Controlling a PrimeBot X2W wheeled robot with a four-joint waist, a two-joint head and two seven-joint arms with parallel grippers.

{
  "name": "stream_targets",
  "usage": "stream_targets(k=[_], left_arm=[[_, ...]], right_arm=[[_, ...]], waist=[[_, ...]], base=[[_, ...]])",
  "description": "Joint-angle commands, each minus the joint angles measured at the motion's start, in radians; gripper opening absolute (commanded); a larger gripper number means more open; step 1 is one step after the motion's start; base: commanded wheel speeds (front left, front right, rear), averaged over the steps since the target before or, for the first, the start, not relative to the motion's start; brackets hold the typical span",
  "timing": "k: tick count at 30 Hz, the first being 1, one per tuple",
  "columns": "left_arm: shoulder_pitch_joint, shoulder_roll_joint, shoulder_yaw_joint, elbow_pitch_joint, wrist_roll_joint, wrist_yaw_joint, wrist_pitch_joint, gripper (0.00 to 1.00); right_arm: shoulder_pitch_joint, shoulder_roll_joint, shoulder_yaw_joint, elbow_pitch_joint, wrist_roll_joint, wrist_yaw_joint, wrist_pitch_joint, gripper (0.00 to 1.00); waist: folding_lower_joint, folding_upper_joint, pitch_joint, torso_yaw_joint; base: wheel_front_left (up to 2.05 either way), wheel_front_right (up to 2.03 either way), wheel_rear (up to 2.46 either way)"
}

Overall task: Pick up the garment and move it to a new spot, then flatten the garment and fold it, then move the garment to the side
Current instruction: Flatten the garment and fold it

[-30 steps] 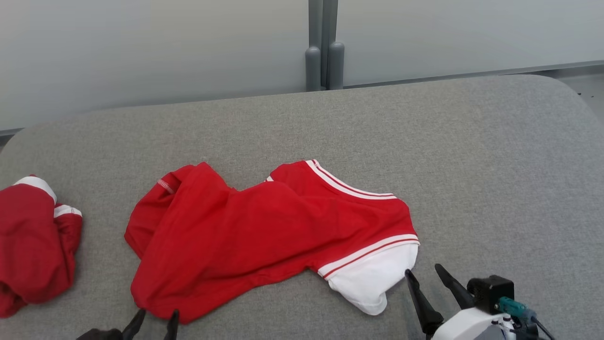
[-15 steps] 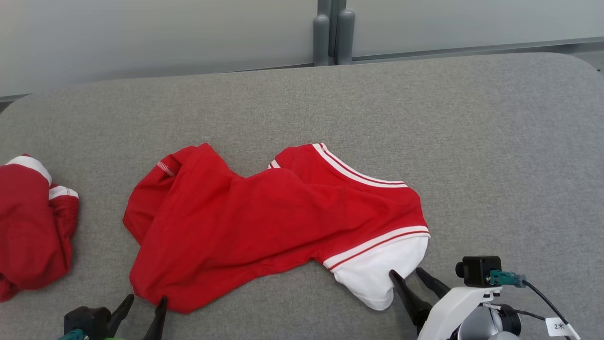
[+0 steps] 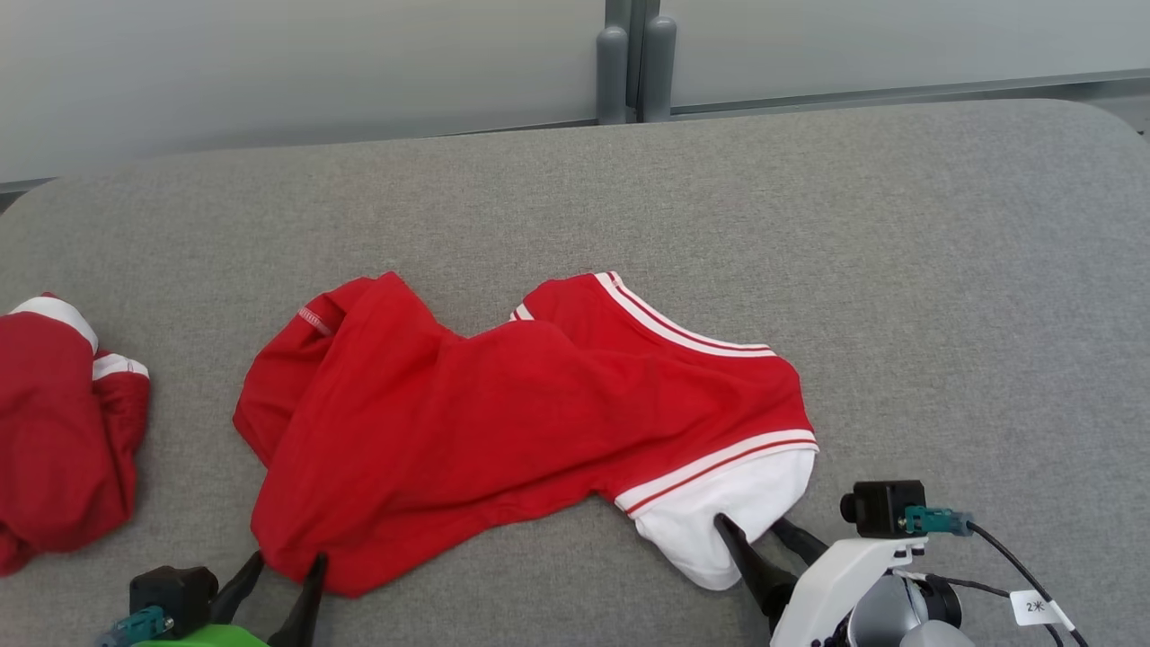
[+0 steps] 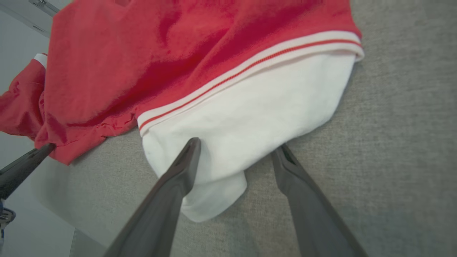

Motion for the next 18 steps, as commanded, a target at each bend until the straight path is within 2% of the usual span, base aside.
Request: stream_targets(k=[1,2,3,4,5,7,8,9,14,18], left_arm=[[-0.021,0.008,-0.006,0.009,-0.012,-0.003,-0.009,1.0],[-0.027,0.014,-0.012,0.016,-0.018,-0.003,-0.014,0.98],[-0.034,0.013,-0.021,0.02,-0.029,-0.003,-0.02,0.8],[-0.039,0.014,-0.031,0.023,-0.037,-0.003,-0.025,0.52],[-0.043,0.021,-0.044,0.025,-0.04,-0.003,-0.03,0.36],[-0.052,0.029,-0.058,0.03,-0.054,-0.003,-0.039,0.0],[-0.055,0.033,-0.065,0.032,-0.059,-0.003,-0.045,0.0],[-0.059,0.036,-0.074,0.031,-0.066,-0.004,-0.047,0.0],[-0.061,0.061,-0.098,0.014,-0.111,-0.004,-0.059,0.0],[-0.041,0.1,-0.084,-0.059,-0.15,-0.004,-0.065,0.0]], right_arm=[[-0.016,0.004,-0.001,0.009,0.011,0.0,-0.003,1.0],[-0.022,0.006,-0.003,0.016,0.015,0.0,-0.007,1.0],[-0.029,0.007,-0.004,0.023,0.018,0.0,-0.007,1.0],[-0.036,0.01,-0.004,0.032,0.026,0.0,-0.008,1.0],[-0.043,0.013,-0.009,0.044,0.032,0.0,-0.007,1.0],[-0.056,0.017,-0.018,0.07,0.045,0.0,-0.005,0.43],[-0.063,0.02,-0.024,0.081,0.049,0.0,-0.008,0.05],[-0.069,0.023,-0.026,0.092,0.056,0.0,-0.01,0.0],[-0.092,0.027,-0.045,0.109,0.089,0.0,-0.034,0.0],[-0.106,-0.003,-0.071,0.057,0.12,0.0,-0.055,0.0]], waist=[[0.0,0.0084,-0.003,-0.004],[0.0,0.0084,-0.005,-0.005],[0.0,0.0084,-0.006,-0.006],[0.0,0.0084,-0.006,-0.007],[0.0,0.0084,-0.007,-0.008],[0.0,0.0084,-0.01,-0.01],[0.0,0.0084,-0.012,-0.011],[0.0,0.0084,-0.013,-0.011],[0.0,0.0084,-0.023,-0.015],[0.0,0.0084,-0.035,-0.026]], base=[[0.0,0.0,0.0],[0.0,0.0,0.0],[0.0,0.0,0.0],[0.0,0.0,0.0],[0.0,0.0,0.0],[0.0,0.0,0.0],[0.0,0.0,0.0],[0.0,0.0,0.0],[0.0,0.0,0.0],[0.0,0.0,0.0]])
